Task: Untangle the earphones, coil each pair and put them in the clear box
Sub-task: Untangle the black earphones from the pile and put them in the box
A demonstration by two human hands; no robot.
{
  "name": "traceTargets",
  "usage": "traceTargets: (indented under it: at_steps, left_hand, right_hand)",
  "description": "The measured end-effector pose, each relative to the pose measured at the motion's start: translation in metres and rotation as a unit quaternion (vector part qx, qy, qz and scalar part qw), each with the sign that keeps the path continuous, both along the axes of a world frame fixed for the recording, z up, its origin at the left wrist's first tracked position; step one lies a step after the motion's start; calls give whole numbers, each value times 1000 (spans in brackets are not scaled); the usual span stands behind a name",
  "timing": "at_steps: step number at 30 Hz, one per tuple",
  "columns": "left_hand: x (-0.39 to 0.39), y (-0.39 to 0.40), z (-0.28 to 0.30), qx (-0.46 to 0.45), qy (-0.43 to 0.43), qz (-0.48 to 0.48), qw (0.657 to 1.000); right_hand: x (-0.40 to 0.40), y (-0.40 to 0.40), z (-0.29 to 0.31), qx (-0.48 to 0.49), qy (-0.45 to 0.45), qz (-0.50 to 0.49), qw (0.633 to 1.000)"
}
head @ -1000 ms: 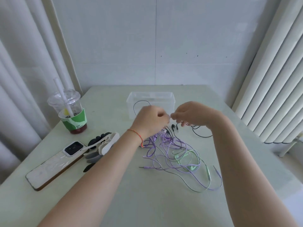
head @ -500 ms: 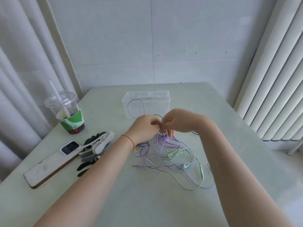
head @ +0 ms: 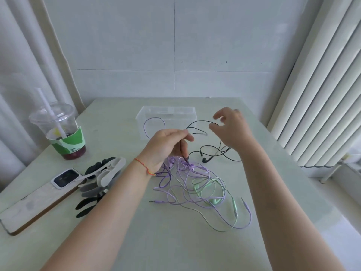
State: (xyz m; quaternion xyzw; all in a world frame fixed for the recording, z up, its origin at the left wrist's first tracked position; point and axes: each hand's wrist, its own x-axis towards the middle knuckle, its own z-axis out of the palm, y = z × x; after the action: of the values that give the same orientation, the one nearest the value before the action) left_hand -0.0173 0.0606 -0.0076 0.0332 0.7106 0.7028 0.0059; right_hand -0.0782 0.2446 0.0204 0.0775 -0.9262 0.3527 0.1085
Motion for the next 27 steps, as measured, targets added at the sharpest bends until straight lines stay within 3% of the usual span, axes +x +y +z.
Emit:
traceTargets:
  at_steps: [4, 7, 9, 12, 13, 14, 15, 16, 17, 18, 20, 22, 24, 27]
  left_hand:
    - [-3, -10, -3, -51, -15, 18, 998]
    - [-4, -15, -1, 52, -37, 30, 998]
    - [-3, -15, 4, 120, -28, 41, 992]
    - [-2, -20, 13, 181, -22, 85, 980]
    - [-2, -25, 14, 129, -15, 118, 984]
    - [-1, -31, 14, 0, -3, 161, 987]
    - [-1, -39, 10, -201, 10, 209, 957]
    - [0, -45, 8, -396, 21, 257, 881]
    - [3, -46, 9, -493, 52, 296, 816]
    - [6, -45, 11, -486, 102, 317, 808]
    - [11, -38, 16, -333, 197, 248, 888]
    - [14, -26, 21, -181, 171, 114, 962]
    - [14, -21, 19, -167, 124, 58, 976]
    - [11, -31, 11, -199, 76, 52, 976]
  right_hand:
    - [2, 1, 5, 4, 46, -46, 998]
    - [20, -16, 13, -106, -100, 124, 981]
    - [31, -33, 14, -73, -149, 203, 965]
    - [36, -51, 14, -24, -152, 213, 965]
    - [35, -52, 16, -46, -153, 203, 966]
    - [34, -51, 19, -70, -150, 188, 968]
    - [33, -50, 22, -86, -145, 173, 970]
    - [33, -48, 24, -86, -139, 165, 973]
    - [34, -47, 25, -72, -133, 168, 974]
    - [36, -47, 26, -50, -130, 181, 974]
    - [42, -50, 26, 3, -127, 211, 969]
    - [43, -54, 24, 33, -109, 226, 967]
    - [41, -51, 23, 2, -86, 209, 974]
    - [31, -37, 23, -77, -46, 128, 988]
